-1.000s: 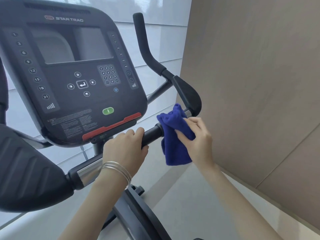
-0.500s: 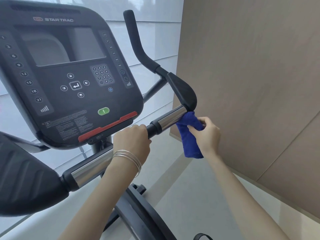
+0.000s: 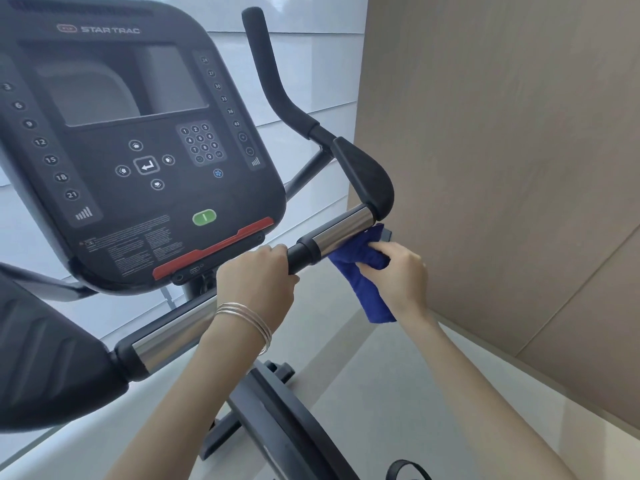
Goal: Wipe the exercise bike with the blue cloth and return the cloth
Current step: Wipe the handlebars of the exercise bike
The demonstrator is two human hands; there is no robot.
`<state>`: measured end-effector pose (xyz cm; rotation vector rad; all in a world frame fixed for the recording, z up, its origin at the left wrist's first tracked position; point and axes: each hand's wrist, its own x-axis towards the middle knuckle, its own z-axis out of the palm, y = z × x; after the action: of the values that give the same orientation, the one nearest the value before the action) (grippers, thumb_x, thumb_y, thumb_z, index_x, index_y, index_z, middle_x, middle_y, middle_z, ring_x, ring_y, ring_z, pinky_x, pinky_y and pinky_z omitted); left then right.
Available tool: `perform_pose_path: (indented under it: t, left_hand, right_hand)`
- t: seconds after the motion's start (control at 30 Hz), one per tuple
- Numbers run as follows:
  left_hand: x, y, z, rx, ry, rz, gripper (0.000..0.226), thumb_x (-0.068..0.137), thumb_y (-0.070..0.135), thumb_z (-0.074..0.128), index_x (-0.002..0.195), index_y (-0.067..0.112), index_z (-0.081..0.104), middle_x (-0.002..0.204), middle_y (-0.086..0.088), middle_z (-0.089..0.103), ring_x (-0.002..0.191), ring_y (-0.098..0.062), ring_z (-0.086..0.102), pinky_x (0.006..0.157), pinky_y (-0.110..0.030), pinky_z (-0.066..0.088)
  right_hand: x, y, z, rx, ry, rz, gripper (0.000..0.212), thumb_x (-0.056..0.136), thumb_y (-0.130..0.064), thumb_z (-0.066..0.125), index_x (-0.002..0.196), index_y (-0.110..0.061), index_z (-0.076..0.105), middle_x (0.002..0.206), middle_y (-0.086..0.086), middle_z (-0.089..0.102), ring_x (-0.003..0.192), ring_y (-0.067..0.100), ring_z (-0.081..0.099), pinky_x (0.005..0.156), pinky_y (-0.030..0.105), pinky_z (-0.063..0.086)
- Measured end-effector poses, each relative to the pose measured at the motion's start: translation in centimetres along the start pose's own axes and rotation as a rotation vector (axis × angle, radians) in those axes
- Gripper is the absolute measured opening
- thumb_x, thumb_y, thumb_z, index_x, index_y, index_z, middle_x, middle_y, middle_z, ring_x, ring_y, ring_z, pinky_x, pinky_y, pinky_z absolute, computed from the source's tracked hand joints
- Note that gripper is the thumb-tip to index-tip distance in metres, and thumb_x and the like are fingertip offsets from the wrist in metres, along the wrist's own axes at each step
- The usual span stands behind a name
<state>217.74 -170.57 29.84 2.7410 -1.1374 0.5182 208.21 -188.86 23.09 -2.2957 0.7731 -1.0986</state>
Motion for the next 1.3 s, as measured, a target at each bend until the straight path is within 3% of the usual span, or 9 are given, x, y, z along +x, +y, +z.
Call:
perform_pose_path:
  t: [0.17,0.3,0.53,0.67,0.77,0.83,1.07,1.2,1.3]
  left_hand:
    - [-0.1,0.1,0.3,0.013,0.023,0.006,0.023,0.091,0.039,0.049,0.105,0.022,0.053,0.097,0.003,0.063,0.085,-0.024,0.062,0.058,-0.028,0.032]
    - [-0.1,-0.4,0.2,-0.009,0.027,0.026,0.024,0.091,0.041,0.048,0.107,0.023,0.053,0.097,0.004,0.064,0.085,-0.024,0.063,0.059,-0.028,0.034]
    - [-0.3,-0.7,0.5,-0.035,0.035,0.047,0.025,0.092,0.041,0.046,0.107,0.021,0.051,0.097,0.004,0.063,0.082,-0.022,0.061,0.057,-0.029,0.032]
    - [-0.3,-0.7,0.7,-0.025,0.047,0.055,0.025,0.092,0.042,0.046,0.105,0.021,0.050,0.095,0.004,0.062,0.080,-0.021,0.059,0.055,-0.029,0.029]
    - [-0.3,-0.8,0.7,-0.027,0.044,0.055,0.024,0.092,0.041,0.045,0.104,0.021,0.049,0.096,0.004,0.063,0.082,-0.021,0.060,0.057,-0.029,0.030]
    - [-0.3,-0.7,0.8,-0.033,0.039,0.053,0.024,0.092,0.041,0.045,0.105,0.022,0.049,0.097,0.004,0.063,0.082,-0.022,0.060,0.057,-0.029,0.031]
    - [-0.3,-0.7,0.7,-0.050,0.040,0.056,0.026,0.093,0.042,0.045,0.108,0.022,0.050,0.099,0.003,0.064,0.085,-0.022,0.062,0.059,-0.029,0.035]
    - [-0.4,-0.7,0.5,-0.049,0.024,0.044,0.024,0.092,0.042,0.046,0.103,0.021,0.049,0.098,0.003,0.062,0.084,-0.023,0.061,0.058,-0.031,0.032]
    - [-0.3,-0.7,0.6,-0.057,0.001,0.037,0.024,0.092,0.041,0.046,0.105,0.021,0.050,0.100,0.003,0.062,0.086,-0.023,0.061,0.059,-0.031,0.033]
  right_hand:
    - [-1.8,-1.4,0.9,-0.166,-0.203,-0.360,0.022,0.076,-0.030,0.073,0.097,-0.022,0.071,0.089,-0.002,0.074,0.078,0.017,0.066,0.072,0.017,0.042]
    - [-1.4,-2.9,2.7,0.028,-0.178,-0.103,0.023,0.079,-0.036,0.071,0.097,-0.021,0.071,0.094,-0.003,0.074,0.079,0.010,0.063,0.074,0.017,0.041]
    - [-0.9,-2.3,2.6,0.148,-0.041,0.137,0.022,0.070,-0.031,0.079,0.084,-0.026,0.062,0.076,-0.018,0.065,0.068,-0.005,0.058,0.061,0.007,0.039]
    - [0.9,-1.2,1.6,0.131,0.052,0.199,0.021,0.067,-0.026,0.078,0.077,-0.026,0.059,0.069,-0.018,0.061,0.066,0.002,0.058,0.057,0.012,0.038]
    - [2.0,-0.6,1.3,0.117,0.089,0.235,0.021,0.069,-0.026,0.078,0.080,-0.020,0.062,0.076,-0.007,0.067,0.070,0.013,0.060,0.059,0.019,0.040]
    - [2.0,-0.6,1.4,0.113,0.079,0.228,0.022,0.071,-0.028,0.078,0.082,-0.017,0.062,0.080,-0.004,0.068,0.072,0.014,0.061,0.058,0.017,0.039]
    - [-1.2,-2.4,1.6,0.091,-0.070,-0.040,0.019,0.070,-0.037,0.077,0.080,-0.032,0.061,0.071,-0.021,0.063,0.066,0.001,0.060,0.060,0.008,0.042]
    - [0.8,-0.9,-0.2,0.133,0.022,0.129,0.019,0.068,-0.029,0.078,0.082,-0.030,0.065,0.074,-0.017,0.066,0.074,0.007,0.064,0.061,0.020,0.048]
    - [2.0,0.5,-2.8,0.164,0.114,0.250,0.018,0.069,-0.024,0.076,0.085,-0.027,0.068,0.079,-0.011,0.070,0.080,0.016,0.066,0.071,0.031,0.052]
